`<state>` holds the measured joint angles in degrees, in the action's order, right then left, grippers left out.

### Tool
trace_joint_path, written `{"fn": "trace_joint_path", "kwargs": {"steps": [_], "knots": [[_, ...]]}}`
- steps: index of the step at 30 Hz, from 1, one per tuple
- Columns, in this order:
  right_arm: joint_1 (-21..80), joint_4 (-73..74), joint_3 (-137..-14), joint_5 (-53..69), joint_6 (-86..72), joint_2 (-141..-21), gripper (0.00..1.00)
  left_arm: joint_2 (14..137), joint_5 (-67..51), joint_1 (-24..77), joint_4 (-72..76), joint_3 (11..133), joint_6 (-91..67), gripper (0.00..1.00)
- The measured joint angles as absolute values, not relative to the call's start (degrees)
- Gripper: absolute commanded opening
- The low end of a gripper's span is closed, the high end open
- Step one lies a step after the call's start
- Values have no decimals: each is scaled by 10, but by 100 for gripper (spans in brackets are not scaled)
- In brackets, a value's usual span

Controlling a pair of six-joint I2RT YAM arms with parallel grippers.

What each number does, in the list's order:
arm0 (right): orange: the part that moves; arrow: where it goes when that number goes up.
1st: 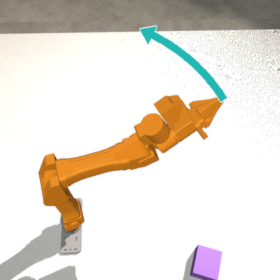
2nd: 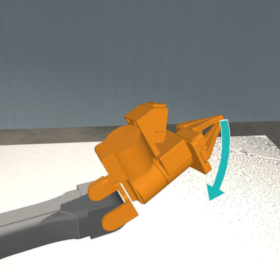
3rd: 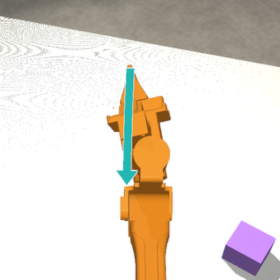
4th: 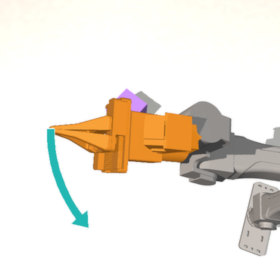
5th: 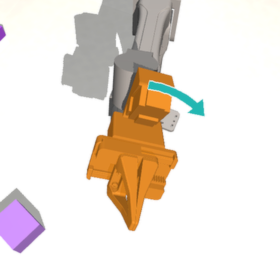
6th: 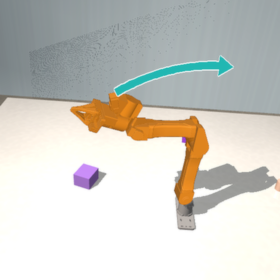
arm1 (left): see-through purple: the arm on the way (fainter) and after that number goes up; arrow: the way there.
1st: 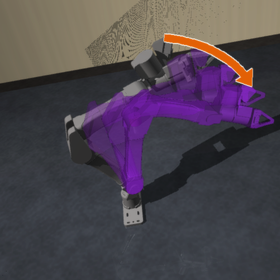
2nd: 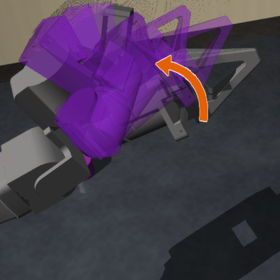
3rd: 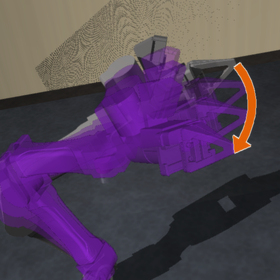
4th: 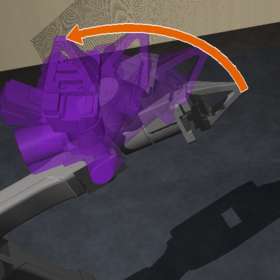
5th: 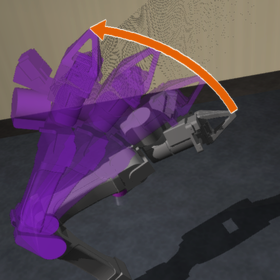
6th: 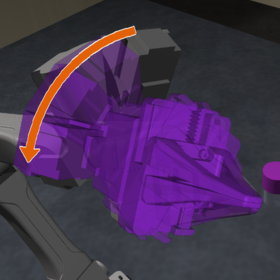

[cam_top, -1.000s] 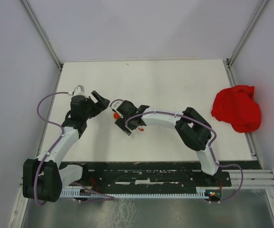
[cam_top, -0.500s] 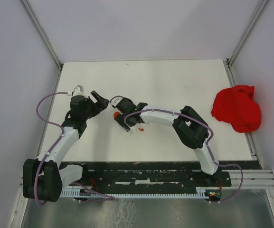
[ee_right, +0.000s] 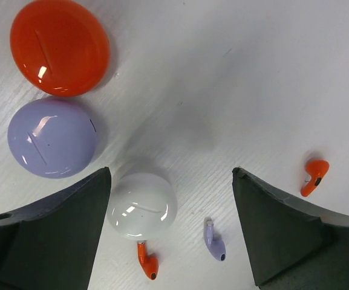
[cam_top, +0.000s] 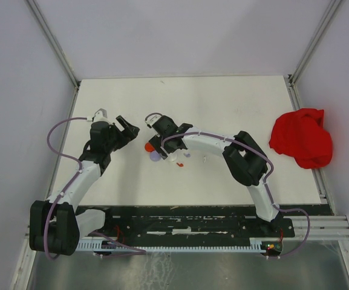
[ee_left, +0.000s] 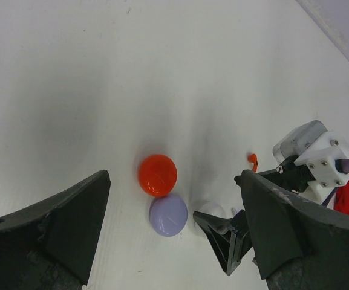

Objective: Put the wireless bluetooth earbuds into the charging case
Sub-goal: Pick up the charging case at the center of the board.

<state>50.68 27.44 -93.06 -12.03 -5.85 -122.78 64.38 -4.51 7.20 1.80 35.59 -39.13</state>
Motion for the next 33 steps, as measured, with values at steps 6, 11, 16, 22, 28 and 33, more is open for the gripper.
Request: {"fn": "trace_joint_path", "kwargs": {"steps": [6,11,16,22,28,33], "knots": [[507,275,-929,-98,-58,-1223,90,650,-45,72,18,356,-391,95],[508,280,-914,-91,-78,-1205,89,650,-45,72,18,356,-391,95],[508,284,-901,-93,-110,-1192,89,650,-46,72,19,355,-391,95],[508,295,-886,-93,-137,-1192,87,652,-46,72,19,352,-391,95],[508,299,-884,-93,-155,-1192,84,654,-46,72,22,352,-391,95],[508,301,-882,-92,-164,-1192,79,658,-46,72,24,352,-391,94]]}}
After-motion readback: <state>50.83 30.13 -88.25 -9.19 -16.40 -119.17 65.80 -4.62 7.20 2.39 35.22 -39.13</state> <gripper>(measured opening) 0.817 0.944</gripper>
